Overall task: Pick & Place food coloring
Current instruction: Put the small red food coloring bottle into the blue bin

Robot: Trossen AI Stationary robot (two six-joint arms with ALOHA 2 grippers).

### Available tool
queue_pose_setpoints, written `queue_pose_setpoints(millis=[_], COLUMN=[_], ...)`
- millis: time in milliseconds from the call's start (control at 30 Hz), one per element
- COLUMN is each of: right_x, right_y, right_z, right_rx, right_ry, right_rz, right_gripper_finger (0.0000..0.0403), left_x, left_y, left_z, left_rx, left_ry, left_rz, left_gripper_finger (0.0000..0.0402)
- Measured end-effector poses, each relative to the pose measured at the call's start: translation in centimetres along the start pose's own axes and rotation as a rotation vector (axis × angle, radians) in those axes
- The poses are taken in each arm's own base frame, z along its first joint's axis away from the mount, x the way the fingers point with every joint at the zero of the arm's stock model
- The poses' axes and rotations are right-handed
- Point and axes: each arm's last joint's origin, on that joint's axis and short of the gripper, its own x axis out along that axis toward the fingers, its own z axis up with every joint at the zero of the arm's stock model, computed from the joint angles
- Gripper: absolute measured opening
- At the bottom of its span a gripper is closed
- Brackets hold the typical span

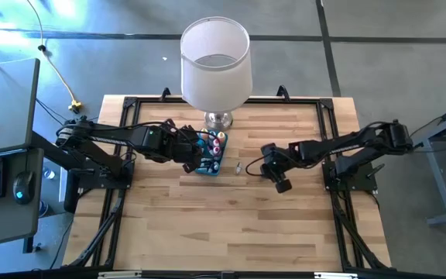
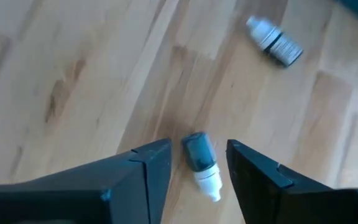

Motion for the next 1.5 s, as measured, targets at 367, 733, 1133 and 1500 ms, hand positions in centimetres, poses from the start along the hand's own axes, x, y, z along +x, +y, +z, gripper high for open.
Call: queue_pose_setpoints(millis=[367, 733, 1133, 1500], right_x=[2.3, 3.0, 1.8, 2.7], right_y=[0.5, 0.9, 0.1, -0.4], right_z=[-3.6, -5.6, -1.5, 11.1], right_rx=[-0.051, -0.033, 0.17, 0.33], right_ry=[-0.061, -0.085, -0.517, -0.749], right_rz=[-0.058, -0.055, -0.031, -0.348], right_gripper_finger=[0.0152, 0.0119, 0.0051, 0.0051], left_x=[0.0, 0.0, -1.3, -6.3], left_y=[-0.1, -0.1, 0.8, 4.4], left_z=[0.1, 0.1, 0.6, 2.5], left_rx=[-0.01, -0.009, 0.012, 0.014], left_ry=[-0.012, -0.014, -0.013, -0.142], left_rz=[-0.008, -0.006, 0.025, 0.168], left_gripper_finger=[0.0128, 0.0128, 0.0128, 0.0128])
